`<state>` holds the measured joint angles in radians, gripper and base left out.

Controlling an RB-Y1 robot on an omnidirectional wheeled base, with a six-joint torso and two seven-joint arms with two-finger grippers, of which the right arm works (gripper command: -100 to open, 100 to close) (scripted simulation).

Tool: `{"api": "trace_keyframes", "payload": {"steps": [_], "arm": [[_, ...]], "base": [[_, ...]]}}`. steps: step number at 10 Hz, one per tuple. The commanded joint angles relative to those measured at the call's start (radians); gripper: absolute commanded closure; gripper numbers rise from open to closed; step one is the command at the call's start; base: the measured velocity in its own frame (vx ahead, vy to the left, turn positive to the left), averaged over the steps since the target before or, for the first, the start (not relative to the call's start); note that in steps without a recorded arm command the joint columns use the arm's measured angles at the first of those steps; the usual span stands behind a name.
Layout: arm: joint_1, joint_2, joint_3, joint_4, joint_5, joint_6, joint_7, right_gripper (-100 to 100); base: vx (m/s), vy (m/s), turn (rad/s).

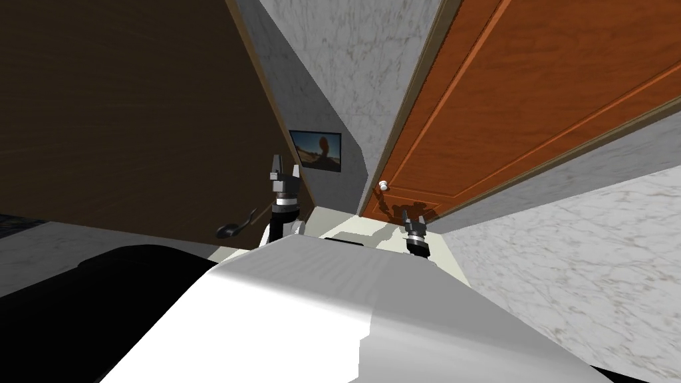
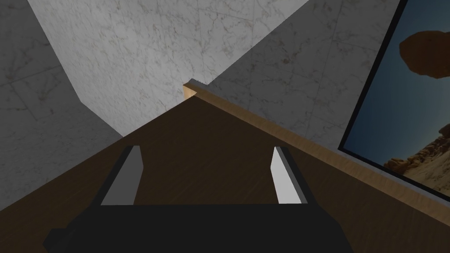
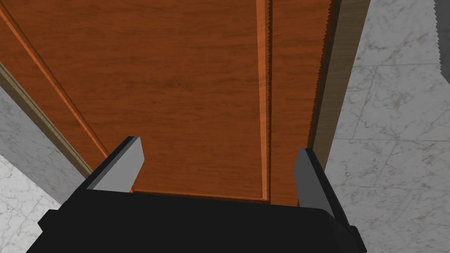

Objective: Pull the door open

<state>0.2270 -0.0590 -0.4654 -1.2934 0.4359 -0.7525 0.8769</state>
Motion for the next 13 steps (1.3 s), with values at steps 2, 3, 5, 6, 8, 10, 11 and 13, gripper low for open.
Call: {"api": "trace_keyframes", "payload": {"steps": [2,3,5,6,8,10,11,13], "arm": [[-0.008,0.009,-0.02,0.045,0.02,-0.015,0.035,-100],[-0.012,0.013,-0.028,0.062,0.027,-0.02,0.047,-100],[-0.024,0.024,-0.049,0.111,0.049,-0.034,0.083,-100],[-0.027,0.029,-0.055,0.126,0.055,-0.038,0.094,-100],[-0.037,0.041,-0.074,0.17,0.075,-0.051,0.127,-100],[-0.043,0.05,-0.085,0.195,0.086,-0.058,0.146,-100],[-0.046,0.055,-0.09,0.207,0.091,-0.062,0.154,-100],[-0.056,0.072,-0.109,0.251,0.11,-0.075,0.187,-100]], "base": [[0.103,-0.012,0.082],[0.103,-0.001,0.074],[0.147,0.002,0.102],[0.123,-0.006,0.089],[0.122,-0.02,0.1],[0.097,-0.024,0.063],[0.073,-0.029,0.057],[0.108,-0.03,0.102]]}}
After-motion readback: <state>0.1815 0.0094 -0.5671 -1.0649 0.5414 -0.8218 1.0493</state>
